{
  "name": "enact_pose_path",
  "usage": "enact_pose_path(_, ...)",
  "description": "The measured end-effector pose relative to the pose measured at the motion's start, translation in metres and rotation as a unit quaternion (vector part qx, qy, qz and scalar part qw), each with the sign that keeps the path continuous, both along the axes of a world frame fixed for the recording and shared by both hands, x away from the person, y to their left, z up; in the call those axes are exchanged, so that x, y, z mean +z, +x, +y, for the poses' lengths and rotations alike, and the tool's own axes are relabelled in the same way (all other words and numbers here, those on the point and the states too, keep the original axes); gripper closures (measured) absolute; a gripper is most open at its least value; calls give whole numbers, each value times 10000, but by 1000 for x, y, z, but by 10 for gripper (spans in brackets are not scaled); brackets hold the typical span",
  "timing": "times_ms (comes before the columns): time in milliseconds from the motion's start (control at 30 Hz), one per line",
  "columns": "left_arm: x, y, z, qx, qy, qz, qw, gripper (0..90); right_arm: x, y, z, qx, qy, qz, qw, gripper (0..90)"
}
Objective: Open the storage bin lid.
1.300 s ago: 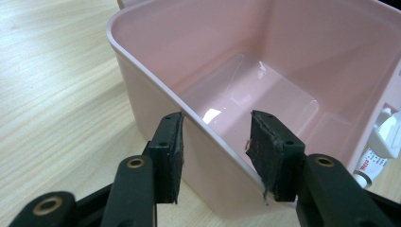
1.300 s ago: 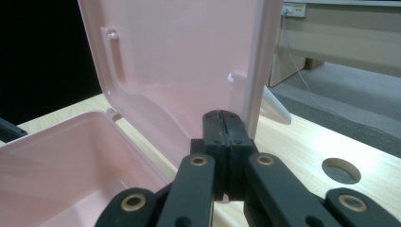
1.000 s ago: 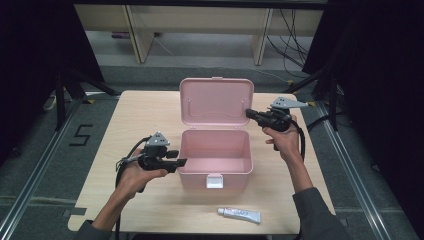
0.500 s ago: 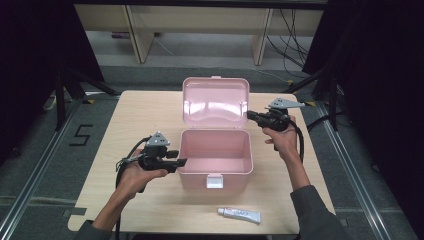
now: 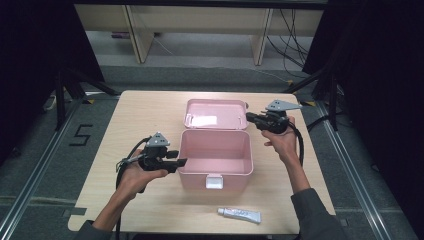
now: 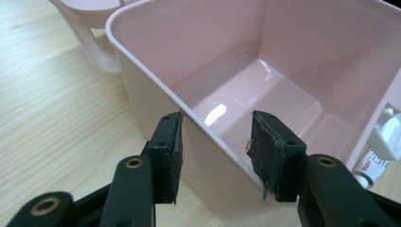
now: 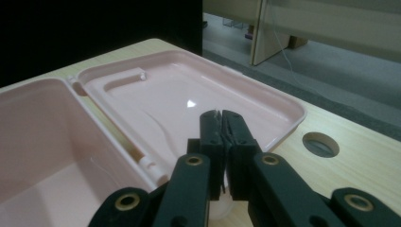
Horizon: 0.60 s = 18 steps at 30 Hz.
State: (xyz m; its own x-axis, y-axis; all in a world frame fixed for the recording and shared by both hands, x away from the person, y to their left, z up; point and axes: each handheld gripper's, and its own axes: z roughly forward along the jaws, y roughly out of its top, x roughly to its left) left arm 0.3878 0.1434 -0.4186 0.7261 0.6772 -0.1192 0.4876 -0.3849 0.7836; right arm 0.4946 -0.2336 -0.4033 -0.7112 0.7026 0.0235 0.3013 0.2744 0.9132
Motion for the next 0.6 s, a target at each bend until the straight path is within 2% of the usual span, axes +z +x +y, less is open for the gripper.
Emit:
enact_pose_path(67,0,0,0,2,-1,-8,10000,541,4,-8,2,32,-150,7,9999,865)
enact_pose_path(100,0,-1,-1,18,-11,-5,10000,541,7,-12,2,97,-334,-210,9992,863)
enact_pose_path(133,0,0,-1,7,4,-7,10000,540,9,-17,2,113,-290,-132,9994,861)
enact_pose_path(200,0,0,-1,-6,0,4,10000,540,12,-25,0,142,-290,-120,9994,849)
enact_pose_path(333,0,0,-1,-7,1,5,10000,538,15,-39,-2,109,-334,-171,9992,833)
enact_pose_path(467,0,0,-1,-7,3,2,10000,538,14,-48,-6,97,-270,-164,9995,822)
enact_pose_path(500,0,0,-1,-4,1,2,10000,538,14,-49,-7,122,-293,-242,9992,815)
enact_pose_path(567,0,0,-1,-4,1,1,10000,537,13,-53,-8,148,-197,-192,9995,811)
enact_pose_path(600,0,0,-1,-7,1,2,10000,537,12,-55,-7,77,-149,-168,9997,805)
